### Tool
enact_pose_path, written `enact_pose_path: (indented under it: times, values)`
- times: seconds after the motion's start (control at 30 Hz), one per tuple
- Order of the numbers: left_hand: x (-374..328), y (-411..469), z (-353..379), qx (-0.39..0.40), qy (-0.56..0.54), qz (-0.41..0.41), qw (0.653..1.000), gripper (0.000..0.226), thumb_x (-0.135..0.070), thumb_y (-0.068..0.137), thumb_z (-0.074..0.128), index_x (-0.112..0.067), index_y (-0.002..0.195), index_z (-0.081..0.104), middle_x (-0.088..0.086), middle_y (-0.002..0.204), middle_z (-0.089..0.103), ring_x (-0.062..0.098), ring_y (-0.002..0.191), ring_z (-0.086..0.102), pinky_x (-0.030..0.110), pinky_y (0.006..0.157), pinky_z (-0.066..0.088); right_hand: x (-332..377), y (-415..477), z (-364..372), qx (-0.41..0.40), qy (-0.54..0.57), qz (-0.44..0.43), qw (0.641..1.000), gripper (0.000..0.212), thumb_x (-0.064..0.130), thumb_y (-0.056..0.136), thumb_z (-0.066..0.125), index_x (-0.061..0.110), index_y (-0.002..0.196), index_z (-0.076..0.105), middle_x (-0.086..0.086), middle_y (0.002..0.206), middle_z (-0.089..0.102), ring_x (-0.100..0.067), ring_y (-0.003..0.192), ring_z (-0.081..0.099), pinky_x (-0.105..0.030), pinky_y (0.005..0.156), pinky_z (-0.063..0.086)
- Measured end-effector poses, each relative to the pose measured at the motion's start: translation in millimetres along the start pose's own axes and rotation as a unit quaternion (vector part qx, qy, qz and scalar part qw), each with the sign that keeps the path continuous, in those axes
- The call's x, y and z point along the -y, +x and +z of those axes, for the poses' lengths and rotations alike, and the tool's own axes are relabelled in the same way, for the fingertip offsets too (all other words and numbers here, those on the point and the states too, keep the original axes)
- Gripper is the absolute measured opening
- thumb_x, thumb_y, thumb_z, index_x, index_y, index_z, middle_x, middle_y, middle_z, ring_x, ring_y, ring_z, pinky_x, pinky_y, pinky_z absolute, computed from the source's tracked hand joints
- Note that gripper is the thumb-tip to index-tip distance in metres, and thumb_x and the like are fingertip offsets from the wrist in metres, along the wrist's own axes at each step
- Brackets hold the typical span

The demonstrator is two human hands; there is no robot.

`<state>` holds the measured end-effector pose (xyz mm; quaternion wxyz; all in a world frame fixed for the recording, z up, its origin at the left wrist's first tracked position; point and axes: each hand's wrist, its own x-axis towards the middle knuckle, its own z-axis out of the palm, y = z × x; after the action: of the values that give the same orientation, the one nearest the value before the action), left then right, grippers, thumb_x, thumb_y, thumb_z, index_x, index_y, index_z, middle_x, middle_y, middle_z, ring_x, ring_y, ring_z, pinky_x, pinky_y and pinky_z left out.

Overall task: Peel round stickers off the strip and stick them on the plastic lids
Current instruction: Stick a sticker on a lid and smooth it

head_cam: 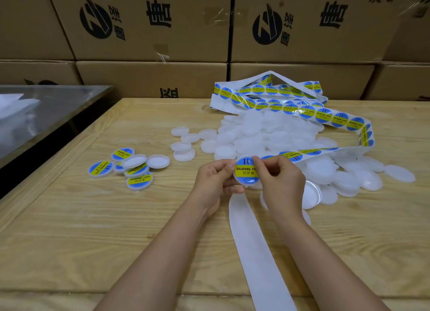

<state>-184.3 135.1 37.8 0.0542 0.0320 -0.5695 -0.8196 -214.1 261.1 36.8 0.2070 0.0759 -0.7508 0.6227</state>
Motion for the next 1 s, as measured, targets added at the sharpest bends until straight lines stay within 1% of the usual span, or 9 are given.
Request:
enact_pose_path:
  times: [0.17, 0.27, 0.4, 0.5, 0.67, 0.77, 0.87, 0.93, 1.0]
  values:
    - [2.1, -0.3, 6.1, 0.010, -0.018, -0.011, 1.000, 0.025, -0.021, 0.095, 0.050, -0.011, 0.087, 0.072, 0.011, 0.085, 0.073, 0.023, 0.076, 0.071, 0.031, 0.066, 0.058, 0.9, -2.2, 5.5, 0.002, -0.007, 0.019, 1.000, 0.031, 0.038, 0.077, 0.073, 0.016, 0.075, 0.051, 0.005, 0.066, 0.058, 0.003, 0.059, 0.054, -0.007, 0.055, 0.040]
    - [2.1, -0.4, 5.2, 0.012, -0.054, -0.017, 0.998, 0.025, -0.021, 0.095, 0.050, -0.006, 0.092, 0.070, 0.016, 0.091, 0.073, 0.026, 0.082, 0.071, 0.031, 0.064, 0.058, 2.0, -5.0, 8.3, 0.033, 0.013, 0.028, 0.999, 0.035, 0.038, 0.073, 0.077, 0.023, 0.081, 0.046, 0.007, 0.075, 0.060, 0.005, 0.065, 0.056, -0.008, 0.056, 0.041]
    - [0.0, 0.6, 2.3, 0.000, -0.094, -0.022, 0.995, 0.028, -0.024, 0.094, 0.050, -0.006, 0.089, 0.070, 0.015, 0.087, 0.073, 0.024, 0.075, 0.072, 0.029, 0.059, 0.057, 3.2, -7.1, 9.4, 0.089, 0.029, 0.007, 0.996, 0.042, 0.033, 0.068, 0.082, 0.029, 0.086, 0.044, 0.012, 0.083, 0.060, 0.007, 0.073, 0.057, -0.007, 0.060, 0.042]
    - [-1.3, 1.7, -3.8, -0.011, -0.102, -0.018, 0.995, 0.028, -0.024, 0.094, 0.050, -0.006, 0.089, 0.070, 0.014, 0.084, 0.073, 0.022, 0.071, 0.072, 0.027, 0.055, 0.056, 1.2, -9.0, 10.3, 0.130, 0.036, -0.017, 0.991, 0.042, 0.026, 0.068, 0.083, 0.031, 0.088, 0.046, 0.016, 0.082, 0.062, 0.004, 0.071, 0.056, -0.009, 0.061, 0.043]
    - [-0.6, 3.6, -6.0, -0.007, -0.098, -0.021, 0.995, 0.030, -0.027, 0.087, 0.055, -0.001, 0.095, 0.067, 0.016, 0.086, 0.073, 0.023, 0.075, 0.071, 0.029, 0.060, 0.058, -1.6, -4.3, 5.2, 0.115, 0.058, -0.013, 0.992, 0.023, 0.023, 0.079, 0.075, 0.025, 0.084, 0.052, 0.008, 0.077, 0.064, -0.005, 0.069, 0.059, -0.022, 0.063, 0.049]
    - [1.0, 3.8, -4.6, 0.006, -0.093, -0.026, 0.995, 0.027, -0.026, 0.089, 0.053, -0.005, 0.089, 0.071, 0.014, 0.085, 0.073, 0.023, 0.075, 0.072, 0.028, 0.058, 0.058, -3.2, -1.6, 1.8, 0.086, 0.043, -0.019, 0.995, 0.017, 0.024, 0.088, 0.064, 0.021, 0.076, 0.052, 0.008, 0.069, 0.063, -0.009, 0.063, 0.058, -0.030, 0.061, 0.049]
    - [1.4, 2.8, -2.5, 0.013, -0.084, -0.031, 0.996, 0.026, -0.026, 0.088, 0.054, -0.010, 0.085, 0.073, 0.012, 0.085, 0.073, 0.023, 0.076, 0.072, 0.028, 0.056, 0.058, -3.8, -2.6, 1.7, 0.047, 0.026, -0.039, 0.998, 0.025, 0.025, 0.092, 0.059, 0.023, 0.069, 0.049, 0.013, 0.059, 0.061, -0.004, 0.052, 0.055, -0.021, 0.051, 0.045]
    - [1.9, 2.2, 0.0, 0.016, -0.075, -0.033, 0.996, 0.027, -0.029, 0.084, 0.056, -0.008, 0.088, 0.071, 0.011, 0.084, 0.073, 0.022, 0.075, 0.072, 0.028, 0.055, 0.057, -4.7, -3.9, 2.6, 0.017, 0.023, -0.040, 0.999, 0.025, 0.026, 0.090, 0.061, 0.021, 0.069, 0.049, 0.010, 0.057, 0.060, -0.004, 0.053, 0.056, -0.013, 0.050, 0.040]
    - [2.9, 1.5, 2.8, 0.027, -0.066, -0.034, 0.997, 0.029, -0.032, 0.080, 0.058, -0.007, 0.090, 0.070, 0.011, 0.083, 0.073, 0.021, 0.073, 0.072, 0.027, 0.055, 0.057, -5.4, -4.5, 3.7, -0.008, 0.023, -0.030, 0.999, 0.025, 0.029, 0.087, 0.065, 0.018, 0.071, 0.049, 0.003, 0.058, 0.058, -0.004, 0.053, 0.054, -0.011, 0.051, 0.038]
